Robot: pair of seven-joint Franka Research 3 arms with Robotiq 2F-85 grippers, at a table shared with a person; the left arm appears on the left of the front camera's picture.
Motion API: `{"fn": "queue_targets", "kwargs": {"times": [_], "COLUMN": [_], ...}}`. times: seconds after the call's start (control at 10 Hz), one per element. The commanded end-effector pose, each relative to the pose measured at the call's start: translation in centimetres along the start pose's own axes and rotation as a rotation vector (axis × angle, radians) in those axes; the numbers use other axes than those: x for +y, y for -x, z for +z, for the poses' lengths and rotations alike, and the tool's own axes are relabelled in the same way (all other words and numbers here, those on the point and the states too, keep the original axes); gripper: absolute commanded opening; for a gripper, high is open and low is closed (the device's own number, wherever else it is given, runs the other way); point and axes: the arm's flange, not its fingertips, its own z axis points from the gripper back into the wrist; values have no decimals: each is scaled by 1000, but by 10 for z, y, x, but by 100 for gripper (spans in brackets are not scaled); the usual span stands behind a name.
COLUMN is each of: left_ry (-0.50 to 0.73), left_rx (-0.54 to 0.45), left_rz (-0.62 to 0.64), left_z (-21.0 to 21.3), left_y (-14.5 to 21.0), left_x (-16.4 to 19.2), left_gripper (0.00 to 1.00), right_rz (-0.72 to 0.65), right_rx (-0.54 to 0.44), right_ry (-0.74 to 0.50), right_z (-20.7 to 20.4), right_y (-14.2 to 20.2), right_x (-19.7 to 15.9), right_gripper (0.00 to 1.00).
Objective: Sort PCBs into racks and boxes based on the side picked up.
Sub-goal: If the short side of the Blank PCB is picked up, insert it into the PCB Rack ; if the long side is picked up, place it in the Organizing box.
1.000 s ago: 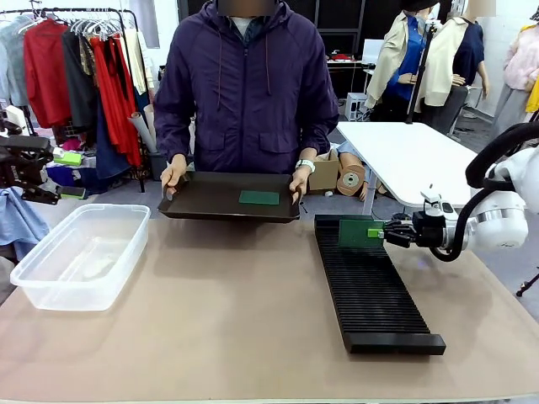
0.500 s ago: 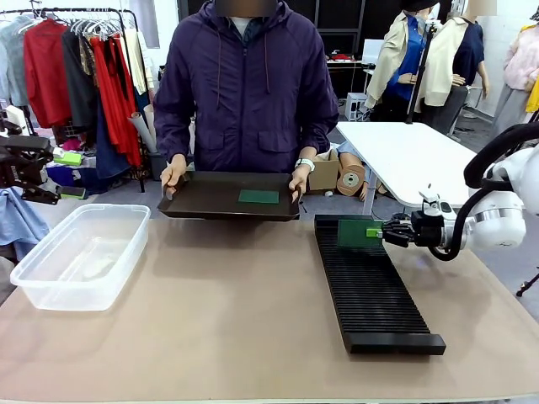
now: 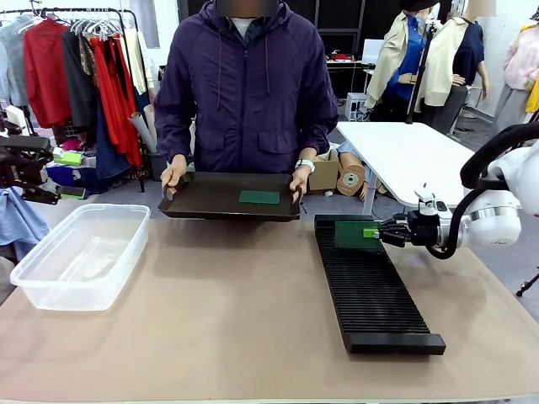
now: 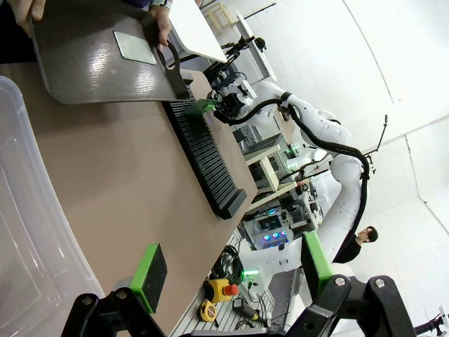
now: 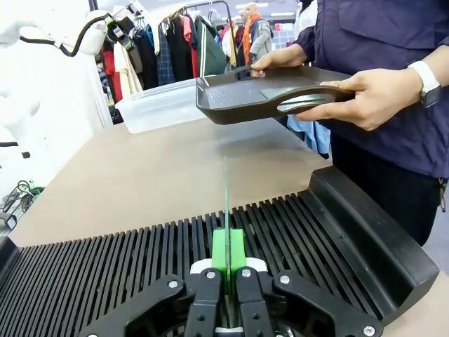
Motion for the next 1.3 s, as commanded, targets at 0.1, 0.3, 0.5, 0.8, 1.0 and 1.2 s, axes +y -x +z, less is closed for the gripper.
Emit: {"fn": "queue_targets", "kwargs": {"times": [0.1,0.3,0.5,0.8,1.0,1.2], "left_ry": [1,1,1,1,1,1], "left_rx": [-1,-1,-1,-1,-1,-1], "left_rz": [7,7,7,7,7,7], "left_z": [1,1,1,1,1,1], "left_y": [0,0,0,0,0,0], "left_x": [-1,-1,-1,-1,-1,-1], "left_gripper": [100,100,100,100,100,100], "right_rz": [28,2,2,2,2,0], "right_rx": [14,-1,-1,-1,-1,-23], "right_ry": [-38,-8,-8,-8,-8,7], "right_z": [-6,-1,-1,-1,-1,1], "right_y": [4,0,0,0,0,1], "right_x": [-3,-1,-1,-1,-1,-3], "right_gripper": [0,0,0,0,0,0]}}
